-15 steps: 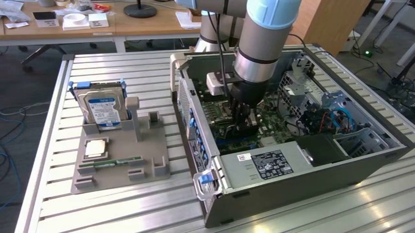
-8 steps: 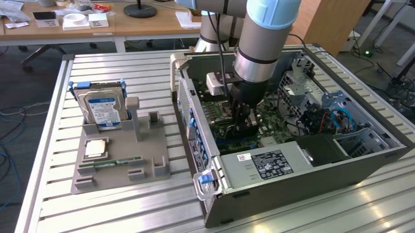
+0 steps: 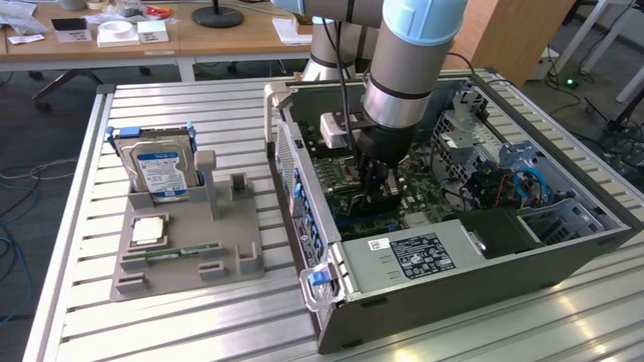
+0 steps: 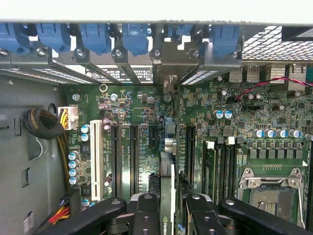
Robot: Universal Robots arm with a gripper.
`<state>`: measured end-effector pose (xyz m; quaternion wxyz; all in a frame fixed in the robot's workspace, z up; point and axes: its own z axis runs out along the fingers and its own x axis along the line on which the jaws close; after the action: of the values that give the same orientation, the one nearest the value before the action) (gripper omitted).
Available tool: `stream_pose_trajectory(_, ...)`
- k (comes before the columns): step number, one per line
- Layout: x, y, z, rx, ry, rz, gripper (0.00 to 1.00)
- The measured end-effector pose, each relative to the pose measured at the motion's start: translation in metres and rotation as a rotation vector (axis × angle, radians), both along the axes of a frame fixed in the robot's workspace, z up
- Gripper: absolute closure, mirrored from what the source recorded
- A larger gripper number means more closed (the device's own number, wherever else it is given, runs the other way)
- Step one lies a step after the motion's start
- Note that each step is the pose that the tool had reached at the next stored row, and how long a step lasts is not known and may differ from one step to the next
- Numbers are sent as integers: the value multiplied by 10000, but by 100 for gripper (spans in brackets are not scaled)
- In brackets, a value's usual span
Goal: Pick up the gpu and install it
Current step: 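Insert the gpu into the slot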
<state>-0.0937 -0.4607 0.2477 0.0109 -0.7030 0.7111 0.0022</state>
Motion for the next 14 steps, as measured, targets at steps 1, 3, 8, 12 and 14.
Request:
stream_pose_trajectory(1, 0, 0, 0, 0, 0, 0, 75)
stream_pose_trajectory(3, 0, 0, 0, 0, 0, 0, 75)
stream_pose_trajectory(8, 0, 0, -2, 0, 0, 0, 75)
stream_pose_trajectory(12, 0, 0, -4, 1, -1, 0, 75)
stream_pose_trajectory(14, 0, 0, -4, 0, 0, 0, 75)
